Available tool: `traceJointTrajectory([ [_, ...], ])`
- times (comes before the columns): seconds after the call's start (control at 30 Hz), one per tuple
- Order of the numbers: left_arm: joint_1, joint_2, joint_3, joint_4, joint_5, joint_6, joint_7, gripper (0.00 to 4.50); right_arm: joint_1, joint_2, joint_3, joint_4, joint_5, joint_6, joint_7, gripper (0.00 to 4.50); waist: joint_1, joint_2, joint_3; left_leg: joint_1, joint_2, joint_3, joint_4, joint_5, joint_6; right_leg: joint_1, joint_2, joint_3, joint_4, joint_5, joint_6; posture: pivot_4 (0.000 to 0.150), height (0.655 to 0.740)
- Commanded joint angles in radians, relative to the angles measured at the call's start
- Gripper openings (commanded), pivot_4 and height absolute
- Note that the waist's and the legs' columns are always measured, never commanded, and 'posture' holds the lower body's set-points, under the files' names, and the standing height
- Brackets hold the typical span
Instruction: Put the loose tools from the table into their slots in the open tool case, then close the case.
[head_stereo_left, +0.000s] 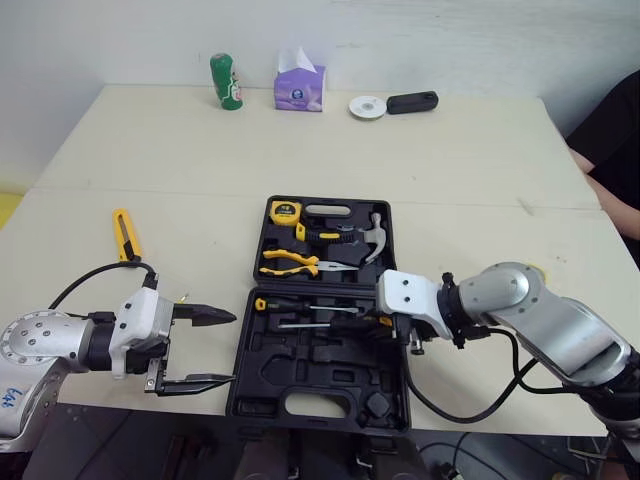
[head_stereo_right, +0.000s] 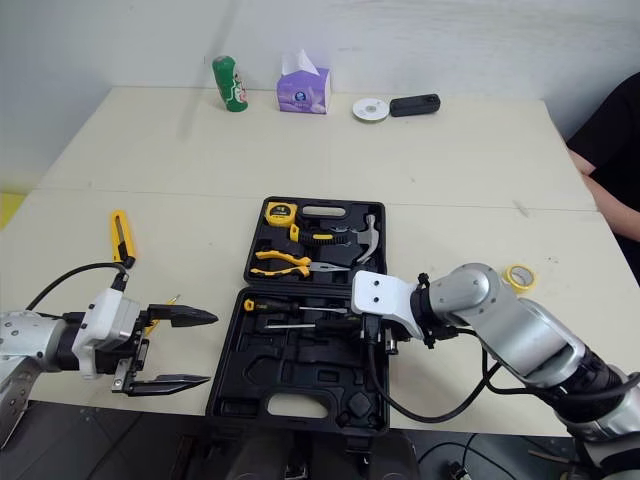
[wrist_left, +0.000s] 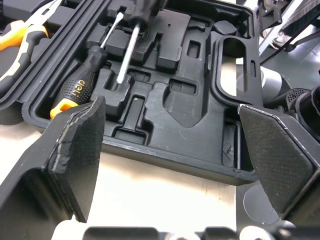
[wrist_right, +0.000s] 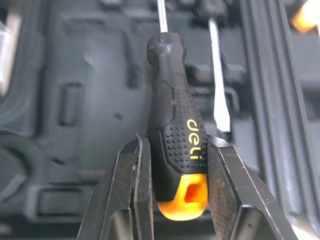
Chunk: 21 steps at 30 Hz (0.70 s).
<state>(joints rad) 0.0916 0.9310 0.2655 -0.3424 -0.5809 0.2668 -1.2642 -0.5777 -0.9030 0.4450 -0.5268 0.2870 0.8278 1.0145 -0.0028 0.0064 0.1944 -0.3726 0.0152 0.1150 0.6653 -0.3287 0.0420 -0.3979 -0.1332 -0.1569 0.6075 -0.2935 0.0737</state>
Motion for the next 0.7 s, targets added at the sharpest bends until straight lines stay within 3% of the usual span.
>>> traceJointTrajectory([
  [0.03, 0.001, 0.001, 0.007, -0.032, 0.001, -0.002, 0.009, 4.5, -0.019, 0.011, 0.002, -0.02, -0.021, 0.013, -0.003, 1.01, 0.0, 0.0, 0.0, 0.0, 0.0, 0.0, 0.0, 0.0, 0.0, 0.0, 0.0, 0.0, 0.0, 0.0, 0.0, 0.15, 0.74],
  [0.7, 0.012, -0.007, -0.003, -0.043, 0.009, 0.0, 0.044, 4.5, -0.032, 0.033, 0.038, -0.058, -0.04, 0.114, -0.015, 1.01, 0.0, 0.0, 0.0, 0.0, 0.0, 0.0, 0.0, 0.0, 0.0, 0.0, 0.0, 0.0, 0.0, 0.0, 0.0, 0.15, 0.74],
])
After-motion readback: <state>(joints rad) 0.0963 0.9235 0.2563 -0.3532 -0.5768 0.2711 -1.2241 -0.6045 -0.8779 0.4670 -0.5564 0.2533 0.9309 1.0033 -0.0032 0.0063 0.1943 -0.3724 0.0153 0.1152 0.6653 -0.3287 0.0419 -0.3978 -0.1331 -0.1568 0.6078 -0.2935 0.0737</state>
